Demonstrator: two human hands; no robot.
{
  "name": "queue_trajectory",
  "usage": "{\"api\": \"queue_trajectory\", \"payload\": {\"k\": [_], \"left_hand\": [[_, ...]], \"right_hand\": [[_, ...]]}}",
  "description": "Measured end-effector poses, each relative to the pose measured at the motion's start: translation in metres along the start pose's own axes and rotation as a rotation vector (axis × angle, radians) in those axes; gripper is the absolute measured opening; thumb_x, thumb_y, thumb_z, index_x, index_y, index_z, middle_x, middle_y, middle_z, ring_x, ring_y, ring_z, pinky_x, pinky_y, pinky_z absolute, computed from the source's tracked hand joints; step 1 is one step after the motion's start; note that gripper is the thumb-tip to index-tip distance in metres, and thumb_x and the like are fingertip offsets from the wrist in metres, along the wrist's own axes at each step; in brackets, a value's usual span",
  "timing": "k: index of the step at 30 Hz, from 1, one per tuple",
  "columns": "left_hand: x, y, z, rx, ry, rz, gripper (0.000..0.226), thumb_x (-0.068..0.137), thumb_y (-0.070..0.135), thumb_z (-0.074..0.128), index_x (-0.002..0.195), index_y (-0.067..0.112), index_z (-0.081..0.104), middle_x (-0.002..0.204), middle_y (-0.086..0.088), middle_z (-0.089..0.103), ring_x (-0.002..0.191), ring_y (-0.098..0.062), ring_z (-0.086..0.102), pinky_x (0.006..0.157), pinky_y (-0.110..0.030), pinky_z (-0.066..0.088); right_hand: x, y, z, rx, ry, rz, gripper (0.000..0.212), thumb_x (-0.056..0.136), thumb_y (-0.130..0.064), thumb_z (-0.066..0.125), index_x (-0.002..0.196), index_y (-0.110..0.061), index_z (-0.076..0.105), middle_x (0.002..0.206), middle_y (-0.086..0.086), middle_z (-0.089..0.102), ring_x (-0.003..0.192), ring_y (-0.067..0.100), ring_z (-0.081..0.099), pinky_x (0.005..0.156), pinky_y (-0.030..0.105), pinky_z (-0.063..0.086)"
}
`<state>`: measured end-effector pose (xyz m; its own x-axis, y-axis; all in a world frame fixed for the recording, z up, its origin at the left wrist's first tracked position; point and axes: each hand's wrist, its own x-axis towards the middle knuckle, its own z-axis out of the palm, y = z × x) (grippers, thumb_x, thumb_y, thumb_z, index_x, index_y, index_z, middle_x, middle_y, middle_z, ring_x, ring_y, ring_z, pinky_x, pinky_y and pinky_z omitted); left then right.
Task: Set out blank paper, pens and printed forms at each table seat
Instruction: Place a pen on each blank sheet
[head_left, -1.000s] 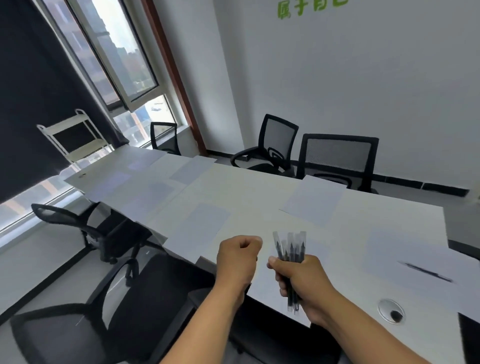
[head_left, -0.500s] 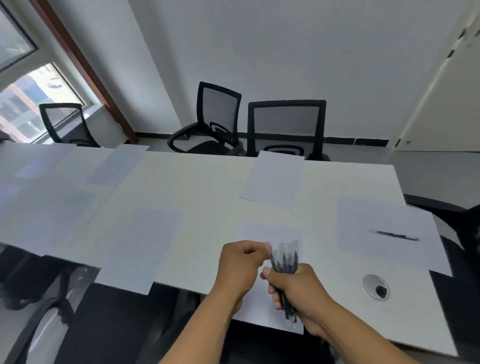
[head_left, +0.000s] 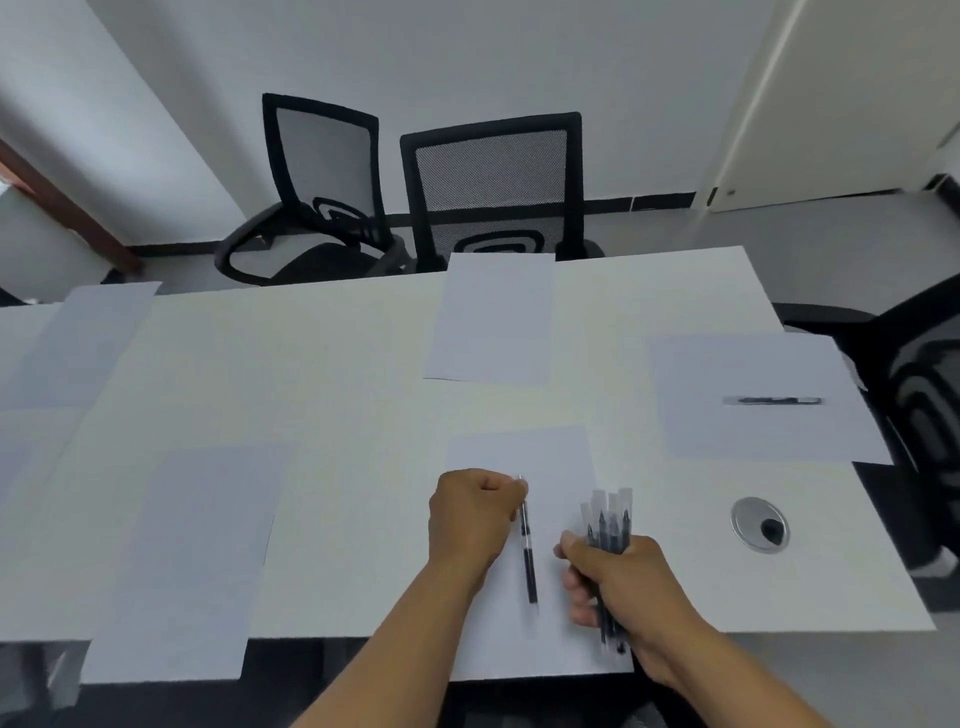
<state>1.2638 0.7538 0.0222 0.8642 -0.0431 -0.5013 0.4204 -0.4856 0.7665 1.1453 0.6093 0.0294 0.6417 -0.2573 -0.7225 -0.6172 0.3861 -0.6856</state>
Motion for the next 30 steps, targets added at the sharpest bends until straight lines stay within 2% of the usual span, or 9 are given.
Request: {"api": "queue_trajectory", "payload": {"k": [4, 6, 9, 17, 20, 23, 26, 27, 30], "left_hand": [[0.023, -0.017, 0.011, 0.117, -0.028, -0.019, 0.04, 0.088, 0.033, 0.078, 0.064, 0.005, 0.062, 0.062, -0.009, 0.064, 0.057, -0.018, 0.05, 0.063, -0.031, 0.047], [0.031, -0.024, 0.016, 0.181, -0.032, -0.024, 0.042, 0.087, 0.033, 0.075, 0.06, 0.009, 0.053, 0.059, -0.002, 0.054, 0.057, -0.018, 0.042, 0.06, -0.032, 0.042], [0.036, -0.031, 0.021, 0.255, -0.028, -0.018, 0.037, 0.087, 0.032, 0.073, 0.059, 0.02, 0.051, 0.059, 0.002, 0.051, 0.056, -0.018, 0.041, 0.059, -0.032, 0.04], [0.04, -0.045, 0.029, 0.309, -0.016, 0.053, 0.052, 0.089, 0.022, 0.073, 0.062, 0.018, 0.029, 0.058, 0.0, 0.027, 0.06, -0.021, 0.024, 0.06, -0.034, 0.026], [0.038, -0.05, 0.03, 0.294, -0.001, 0.062, 0.052, 0.087, 0.023, 0.075, 0.062, 0.017, 0.029, 0.059, 0.0, 0.026, 0.062, -0.021, 0.023, 0.061, -0.035, 0.025], [0.037, -0.051, 0.03, 0.282, 0.017, 0.067, 0.053, 0.087, 0.026, 0.076, 0.064, 0.016, 0.03, 0.06, 0.0, 0.026, 0.063, -0.022, 0.024, 0.062, -0.036, 0.024], [0.034, -0.05, 0.027, 0.261, 0.042, 0.059, 0.051, 0.088, 0.028, 0.077, 0.065, 0.015, 0.033, 0.061, -0.001, 0.027, 0.063, -0.022, 0.024, 0.062, -0.036, 0.023], [0.033, -0.05, 0.026, 0.259, 0.055, 0.058, 0.05, 0.089, 0.027, 0.076, 0.064, 0.017, 0.034, 0.061, -0.001, 0.028, 0.063, -0.021, 0.025, 0.062, -0.036, 0.023], [0.024, -0.048, 0.021, 0.244, 0.081, 0.053, 0.043, 0.09, 0.029, 0.074, 0.063, 0.02, 0.041, 0.06, 0.001, 0.035, 0.061, -0.017, 0.031, 0.062, -0.034, 0.028]], "right_hand": [[0.011, 0.012, -0.002, 0.005, 0.034, 0.029, 0.026, 0.099, -0.025, 0.077, 0.096, 0.001, 0.081, 0.07, 0.011, 0.065, 0.063, 0.023, 0.056, 0.06, 0.035, 0.056], [0.015, 0.015, -0.003, -0.001, 0.046, 0.04, 0.027, 0.099, -0.025, 0.077, 0.094, 0.001, 0.082, 0.07, 0.011, 0.064, 0.062, 0.022, 0.055, 0.06, 0.034, 0.055], [0.02, 0.017, -0.004, -0.009, 0.055, 0.052, 0.029, 0.099, -0.026, 0.078, 0.093, 0.002, 0.082, 0.068, 0.011, 0.063, 0.061, 0.022, 0.054, 0.057, 0.034, 0.052], [0.024, 0.017, -0.007, -0.069, 0.061, 0.06, 0.039, 0.096, -0.027, 0.079, 0.099, 0.012, 0.076, 0.066, 0.009, 0.061, 0.06, 0.023, 0.051, 0.057, 0.035, 0.049], [0.023, 0.018, -0.009, -0.084, 0.048, 0.064, 0.04, 0.095, -0.027, 0.08, 0.093, 0.013, 0.073, 0.066, 0.009, 0.061, 0.059, 0.024, 0.051, 0.058, 0.035, 0.049], [0.019, 0.016, -0.011, -0.1, 0.022, 0.059, 0.023, 0.095, -0.023, 0.078, 0.086, -0.001, 0.073, 0.067, 0.008, 0.06, 0.06, 0.024, 0.05, 0.062, 0.038, 0.048], [0.015, 0.014, -0.014, -0.108, 0.009, 0.062, 0.018, 0.096, -0.014, 0.073, 0.096, 0.004, 0.076, 0.069, 0.008, 0.06, 0.061, 0.024, 0.051, 0.061, 0.038, 0.048], [0.013, 0.013, -0.015, -0.108, 0.005, 0.07, 0.014, 0.097, -0.009, 0.069, 0.103, 0.0, 0.077, 0.069, 0.007, 0.06, 0.061, 0.023, 0.051, 0.06, 0.037, 0.048], [0.006, 0.008, -0.018, -0.129, -0.022, 0.082, 0.026, 0.096, -0.002, 0.06, 0.115, -0.012, 0.075, 0.069, 0.007, 0.059, 0.06, 0.024, 0.053, 0.056, 0.032, 0.048]]}}
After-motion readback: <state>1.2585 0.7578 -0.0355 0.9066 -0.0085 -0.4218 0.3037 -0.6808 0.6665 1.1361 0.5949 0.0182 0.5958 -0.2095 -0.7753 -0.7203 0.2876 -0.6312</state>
